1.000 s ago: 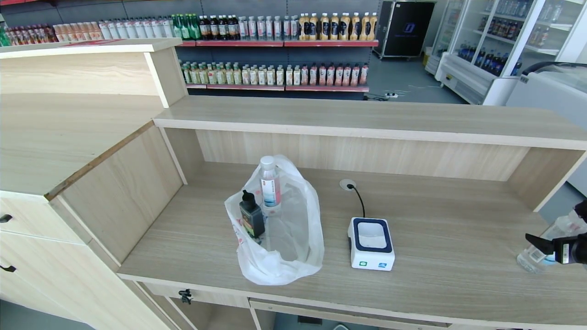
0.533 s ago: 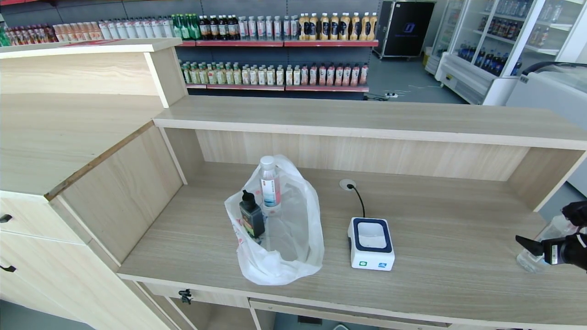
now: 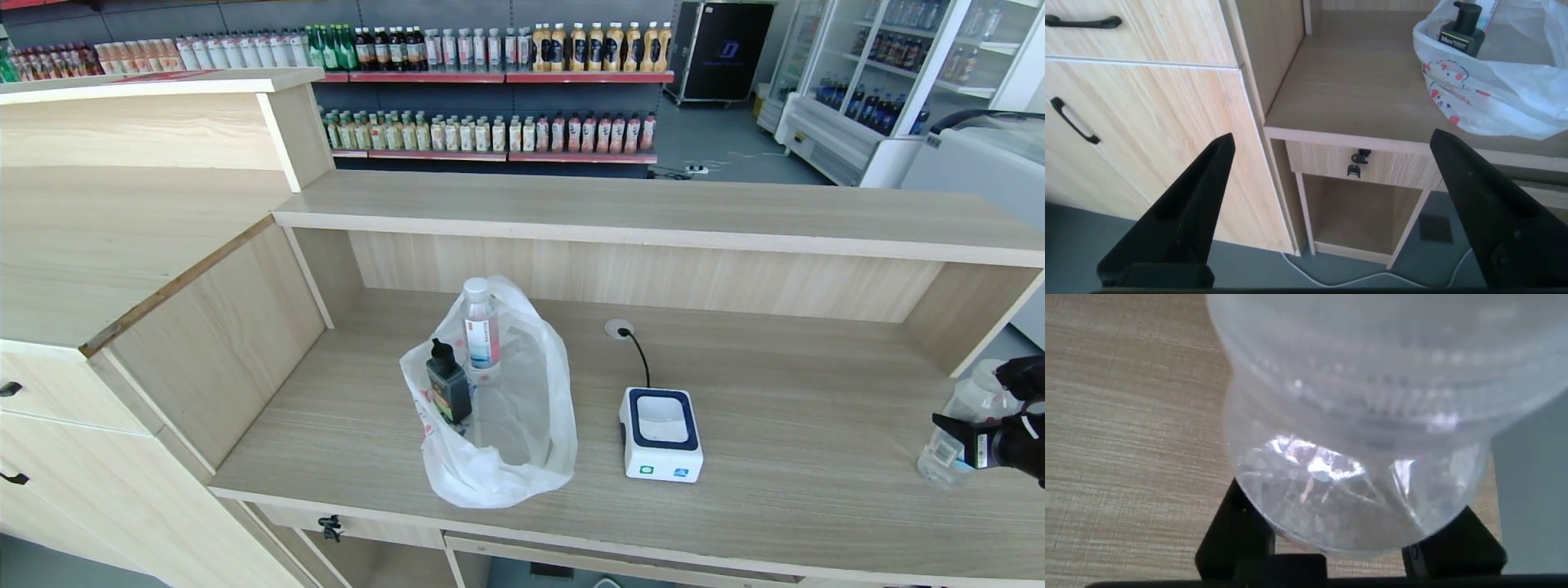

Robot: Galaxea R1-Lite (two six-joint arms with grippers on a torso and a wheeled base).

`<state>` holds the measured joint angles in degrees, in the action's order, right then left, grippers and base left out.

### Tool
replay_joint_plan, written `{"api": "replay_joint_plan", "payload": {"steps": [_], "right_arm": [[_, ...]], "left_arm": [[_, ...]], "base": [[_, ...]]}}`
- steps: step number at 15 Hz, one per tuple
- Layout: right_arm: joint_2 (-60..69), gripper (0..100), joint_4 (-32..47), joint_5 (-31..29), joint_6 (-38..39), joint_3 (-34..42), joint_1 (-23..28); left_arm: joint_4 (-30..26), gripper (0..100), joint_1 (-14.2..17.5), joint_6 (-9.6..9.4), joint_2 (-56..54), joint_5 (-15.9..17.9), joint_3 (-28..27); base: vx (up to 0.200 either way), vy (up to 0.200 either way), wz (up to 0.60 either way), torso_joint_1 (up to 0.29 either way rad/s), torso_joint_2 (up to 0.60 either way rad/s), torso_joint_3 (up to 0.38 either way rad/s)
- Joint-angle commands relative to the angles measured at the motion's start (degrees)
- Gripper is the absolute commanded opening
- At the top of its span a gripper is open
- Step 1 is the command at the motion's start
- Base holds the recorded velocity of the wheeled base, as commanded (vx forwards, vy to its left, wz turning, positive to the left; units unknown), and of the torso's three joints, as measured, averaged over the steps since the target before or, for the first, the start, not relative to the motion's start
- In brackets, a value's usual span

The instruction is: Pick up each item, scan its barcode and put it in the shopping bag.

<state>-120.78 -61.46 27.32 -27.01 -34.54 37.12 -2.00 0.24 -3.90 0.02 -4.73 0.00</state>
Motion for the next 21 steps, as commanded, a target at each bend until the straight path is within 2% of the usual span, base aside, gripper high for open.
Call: {"api": "replay_joint_plan", "payload": {"steps": [1,8,10,12,13,14,15,16,17,19,20,21], "right_arm": [[0.3,0,-0.1,0.0,-0.1,0.1,0.1],[4.0,0,-0.1,1.2,2.4,0.4,-0.4],[8.8,0,0.0,6.7,9.2,0.9,-2.1],[16.9,0,0.8,11.6,21.0,1.2,-5.0],[22.0,0,3.2,14.7,26.8,0.8,-6.7],[26.1,0,6.5,18.4,29.1,-0.1,-7.9],[30.1,0,10.8,22.2,29.3,-0.9,-9.2],[31.3,0,12.0,23.3,29.3,-1.1,-9.5],[37.8,0,19.3,28.1,29.6,-2.0,-12.9],[44.1,0,27.4,28.8,29.6,-3.5,-18.8],[45.3,0,28.9,28.8,29.7,-4.1,-20.2],[48.0,0,32.2,28.8,29.9,-5.5,-24.2]], "left_arm": [[0.0,100,0.0,0.03,0.1,0.0,0.0],[0.0,100,0.0,0.03,0.0,0.0,0.0],[0.0,100,0.0,0.03,0.1,0.0,0.0],[0.0,100,0.0,0.03,0.0,0.0,0.0],[0.0,100,0.0,0.03,0.1,0.0,0.0],[0.0,100,0.0,0.03,0.1,0.0,0.0],[0.0,100,0.0,0.03,0.0,0.0,0.0],[0.0,100,0.0,0.03,0.0,0.0,0.0],[0.0,100,0.0,0.03,0.0,0.0,0.0],[0.0,100,0.0,0.03,0.1,0.0,0.0],[0.0,100,0.0,-0.05,0.1,0.0,0.0],[0.0,100,0.0,0.03,0.0,0.0,0.0]], "base": [[0.000,0.000,0.00,0.000,0.00,0.000],[0.000,0.000,0.00,0.000,0.00,0.000],[0.000,0.000,0.00,0.000,0.00,0.000],[0.000,0.000,0.00,0.000,0.00,0.000],[0.000,0.000,0.00,0.000,0.00,0.000],[0.000,0.000,0.00,0.000,0.00,0.000],[0.000,0.000,0.00,0.000,0.00,0.000],[0.000,0.000,0.00,0.000,0.00,0.000],[0.000,0.000,0.00,0.000,0.00,0.000],[0.000,0.000,0.00,0.000,0.00,0.000],[0.000,0.000,0.00,0.000,0.00,0.000],[0.000,0.000,0.00,0.000,0.00,0.000]]}}
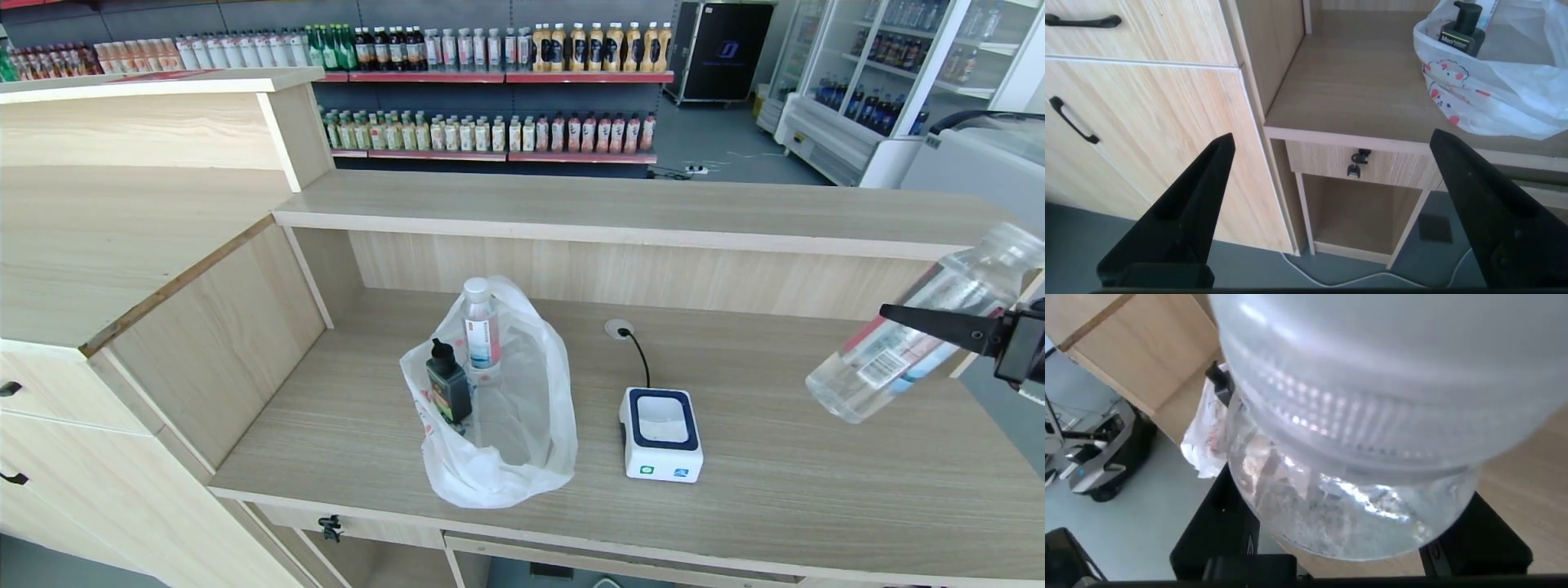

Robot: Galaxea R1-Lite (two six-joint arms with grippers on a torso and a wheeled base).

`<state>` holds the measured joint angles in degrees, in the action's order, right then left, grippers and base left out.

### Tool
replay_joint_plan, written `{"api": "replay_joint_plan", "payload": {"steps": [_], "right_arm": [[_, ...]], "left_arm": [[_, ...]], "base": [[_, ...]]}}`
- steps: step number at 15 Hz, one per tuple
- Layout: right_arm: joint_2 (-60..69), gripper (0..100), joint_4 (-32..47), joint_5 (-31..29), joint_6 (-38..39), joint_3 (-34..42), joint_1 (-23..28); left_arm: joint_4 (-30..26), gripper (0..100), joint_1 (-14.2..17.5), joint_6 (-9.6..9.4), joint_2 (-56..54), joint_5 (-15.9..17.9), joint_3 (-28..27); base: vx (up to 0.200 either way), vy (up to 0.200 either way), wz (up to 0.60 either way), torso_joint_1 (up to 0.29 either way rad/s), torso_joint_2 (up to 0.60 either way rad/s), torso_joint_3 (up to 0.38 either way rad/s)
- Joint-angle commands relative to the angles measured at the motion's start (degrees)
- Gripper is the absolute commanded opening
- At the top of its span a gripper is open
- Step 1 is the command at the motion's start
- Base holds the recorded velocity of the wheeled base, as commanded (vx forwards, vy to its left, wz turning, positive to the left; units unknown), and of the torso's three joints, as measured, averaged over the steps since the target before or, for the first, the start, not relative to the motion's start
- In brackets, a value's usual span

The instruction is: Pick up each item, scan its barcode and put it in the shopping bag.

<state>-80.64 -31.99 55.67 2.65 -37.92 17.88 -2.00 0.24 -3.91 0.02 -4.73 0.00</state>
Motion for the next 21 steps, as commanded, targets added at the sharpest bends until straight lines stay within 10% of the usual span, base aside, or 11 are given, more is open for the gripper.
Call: {"api": "replay_joint_plan", "payload": {"steps": [1,14,21], "right_arm": [[9.0,0,4.2,0.5,1.0,-2.7,-6.8],[26.4,0,22.6,-13.7,12.2,-4.6,-33.2],[33.9,0,28.9,-16.4,12.2,-4.5,-39.2]], "left_arm": [[0.0,100,0.0,-0.04,0.0,0.0,0.0],[0.0,100,0.0,-0.04,0.0,0.0,0.0],[0.0,100,0.0,0.05,0.0,0.0,0.0]], "base": [[0.000,0.000,0.00,0.000,0.00,0.000],[0.000,0.000,0.00,0.000,0.00,0.000],[0.000,0.000,0.00,0.000,0.00,0.000]]}}
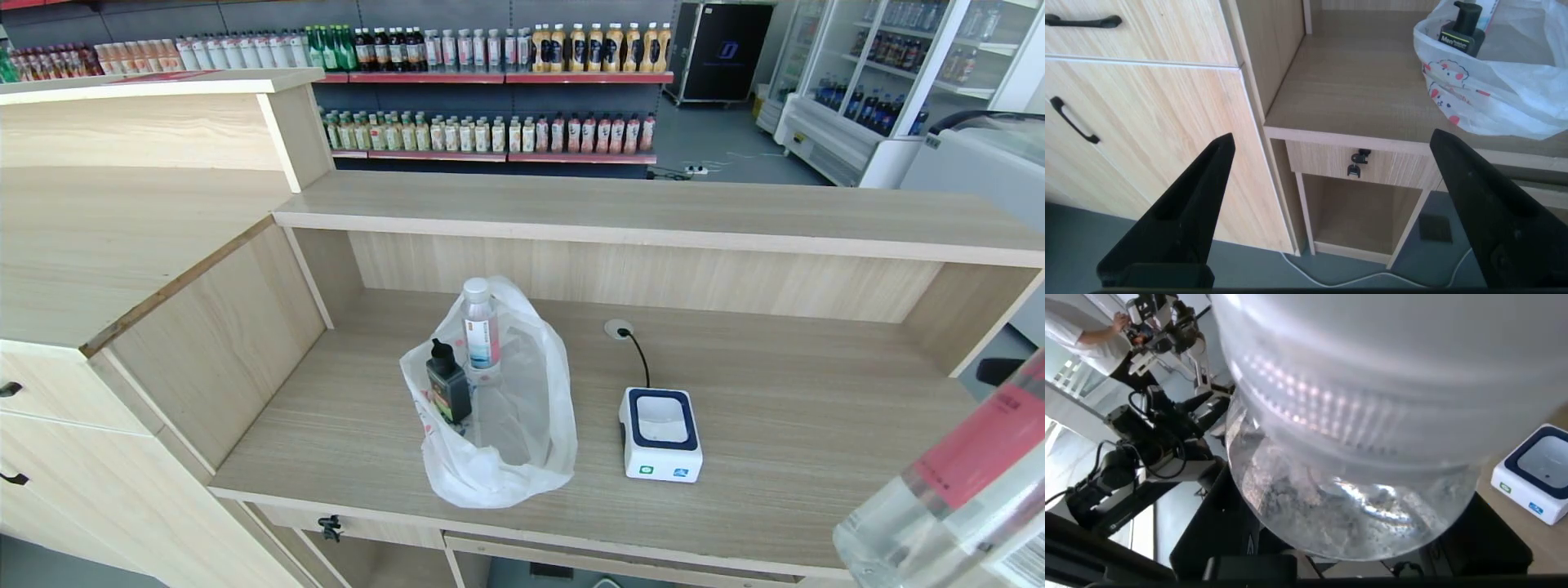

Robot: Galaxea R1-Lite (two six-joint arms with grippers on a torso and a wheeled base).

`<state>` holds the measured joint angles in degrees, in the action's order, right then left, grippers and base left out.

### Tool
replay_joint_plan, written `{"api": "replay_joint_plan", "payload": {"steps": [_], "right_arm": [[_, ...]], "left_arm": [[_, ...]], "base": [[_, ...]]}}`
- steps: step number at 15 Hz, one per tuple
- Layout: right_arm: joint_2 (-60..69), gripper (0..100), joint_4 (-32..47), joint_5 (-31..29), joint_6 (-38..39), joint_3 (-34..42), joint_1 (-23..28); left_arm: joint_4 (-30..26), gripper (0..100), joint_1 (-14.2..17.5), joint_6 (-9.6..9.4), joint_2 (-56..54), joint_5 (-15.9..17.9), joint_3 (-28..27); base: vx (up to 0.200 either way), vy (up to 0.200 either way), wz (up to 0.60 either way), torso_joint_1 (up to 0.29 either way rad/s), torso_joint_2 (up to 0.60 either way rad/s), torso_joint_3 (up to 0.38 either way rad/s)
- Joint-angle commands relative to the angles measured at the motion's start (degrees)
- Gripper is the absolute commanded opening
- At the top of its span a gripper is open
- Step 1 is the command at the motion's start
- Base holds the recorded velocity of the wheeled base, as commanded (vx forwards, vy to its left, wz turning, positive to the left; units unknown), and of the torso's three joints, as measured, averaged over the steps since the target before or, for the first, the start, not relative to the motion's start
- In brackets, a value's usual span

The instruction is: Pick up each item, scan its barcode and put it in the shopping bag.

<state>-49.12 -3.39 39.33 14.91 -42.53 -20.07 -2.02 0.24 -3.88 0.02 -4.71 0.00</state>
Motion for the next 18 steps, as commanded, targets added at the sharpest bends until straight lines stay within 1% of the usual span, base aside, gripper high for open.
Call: {"api": "replay_joint_plan", "payload": {"steps": [1,4,5,7,11,14,16,18], "right_arm": [[3.4,0,2.0,-0.1,-0.2,0.1,-1.6],[5.7,0,2.9,-0.7,-0.3,0.4,-1.1],[5.8,0,2.8,-1.4,-0.3,0.3,-0.1],[5.4,0,2.7,-4.5,-0.3,-0.1,1.1],[6.6,0,2.9,-5.6,-0.3,-0.2,2.7],[8.1,0,3.5,-5.8,-0.3,0.1,2.8],[8.9,0,4.9,-8.3,-0.3,0.3,3.0],[8.3,0,5.1,-8.8,-0.3,0.3,3.0]], "left_arm": [[0.0,100,0.0,0.01,0.0,0.0,0.0],[0.0,100,0.0,0.01,0.0,0.0,0.0],[0.0,100,0.0,0.01,0.0,0.0,0.0],[0.0,100,0.0,0.01,0.0,0.0,0.0],[0.0,100,0.0,-0.08,0.1,0.0,0.0],[0.0,100,0.0,0.01,0.0,0.0,0.0],[0.0,100,0.0,0.01,0.0,0.0,0.0],[0.0,100,0.0,0.01,0.0,0.0,0.0]], "base": [[0.000,0.000,0.00,0.000,0.00,0.000],[0.000,0.000,0.00,0.000,0.00,0.000],[0.000,0.000,0.00,0.000,0.00,0.000],[0.000,0.000,0.00,0.000,0.00,0.000],[0.000,0.000,0.00,0.000,0.00,0.000],[0.000,0.000,0.00,0.000,0.00,0.000],[0.000,0.000,0.00,0.000,0.00,0.000],[0.000,0.000,0.00,0.000,0.00,0.000]]}}
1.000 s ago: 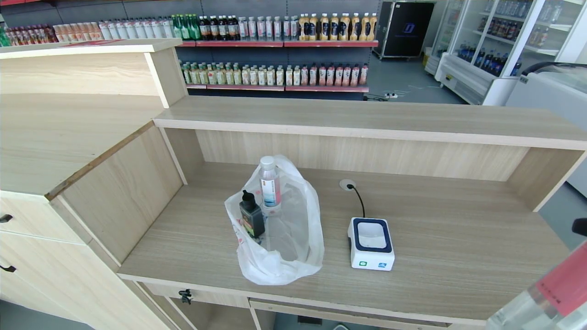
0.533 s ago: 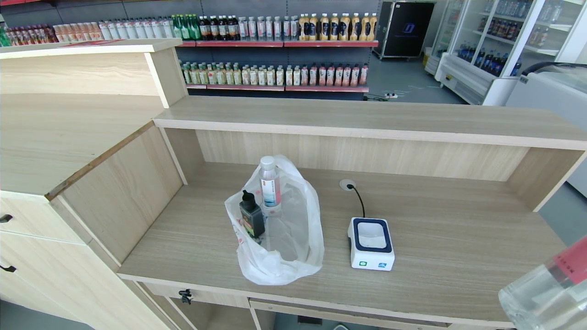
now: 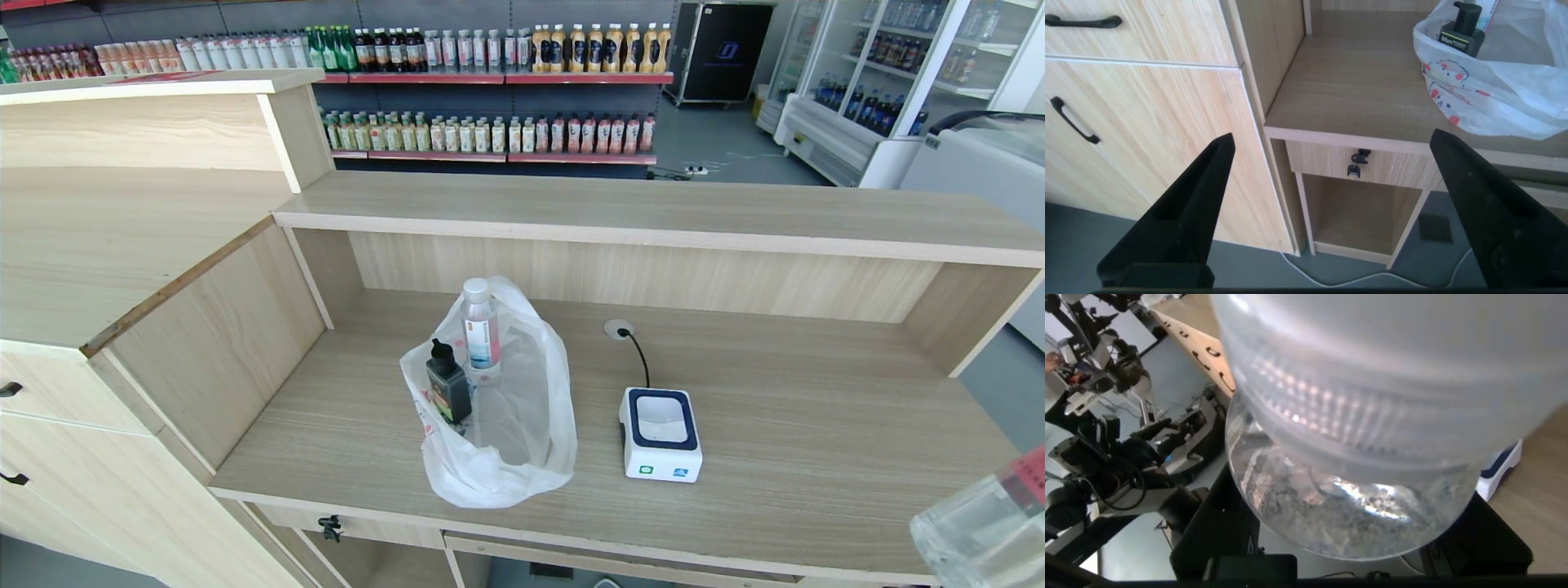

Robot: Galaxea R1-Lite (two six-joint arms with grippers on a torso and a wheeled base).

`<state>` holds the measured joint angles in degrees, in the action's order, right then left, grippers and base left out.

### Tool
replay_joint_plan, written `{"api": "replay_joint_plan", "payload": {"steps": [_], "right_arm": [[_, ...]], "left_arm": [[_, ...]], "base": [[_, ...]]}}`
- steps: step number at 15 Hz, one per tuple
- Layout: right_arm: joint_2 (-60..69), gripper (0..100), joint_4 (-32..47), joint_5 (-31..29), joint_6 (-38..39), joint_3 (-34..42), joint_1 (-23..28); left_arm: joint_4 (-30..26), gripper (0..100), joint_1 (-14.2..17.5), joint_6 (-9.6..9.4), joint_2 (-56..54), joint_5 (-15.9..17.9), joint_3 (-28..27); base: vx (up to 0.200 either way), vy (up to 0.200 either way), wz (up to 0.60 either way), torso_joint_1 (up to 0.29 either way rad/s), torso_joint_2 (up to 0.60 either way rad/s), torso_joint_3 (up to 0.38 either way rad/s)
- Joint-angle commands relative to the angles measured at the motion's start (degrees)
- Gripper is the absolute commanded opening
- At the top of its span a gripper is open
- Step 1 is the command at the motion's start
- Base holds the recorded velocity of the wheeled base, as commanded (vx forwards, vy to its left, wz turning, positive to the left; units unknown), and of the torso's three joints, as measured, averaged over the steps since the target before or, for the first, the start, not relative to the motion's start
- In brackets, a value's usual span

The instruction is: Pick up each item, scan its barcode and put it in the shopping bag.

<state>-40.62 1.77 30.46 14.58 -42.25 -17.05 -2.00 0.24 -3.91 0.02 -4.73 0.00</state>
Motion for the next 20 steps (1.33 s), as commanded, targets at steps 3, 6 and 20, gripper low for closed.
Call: {"api": "replay_joint_plan", "payload": {"steps": [3,6,20], "right_arm": [[-1.0,0,-0.4,0.0,-0.1,-0.4,0.0],[-0.9,0,-0.4,0.0,-0.2,-0.3,0.0],[-16.5,0,-2.7,-18.7,-11.6,-4.7,0.7]], "left_arm": [[0.0,100,0.0,0.05,0.1,0.0,0.0],[0.0,100,0.0,-0.04,0.1,0.0,0.0],[0.0,100,0.0,0.05,0.1,0.0,0.0]], "base": [[0.000,0.000,0.00,0.000,0.00,0.000],[0.000,0.000,0.00,0.000,0.00,0.000],[0.000,0.000,0.00,0.000,0.00,0.000]]}}
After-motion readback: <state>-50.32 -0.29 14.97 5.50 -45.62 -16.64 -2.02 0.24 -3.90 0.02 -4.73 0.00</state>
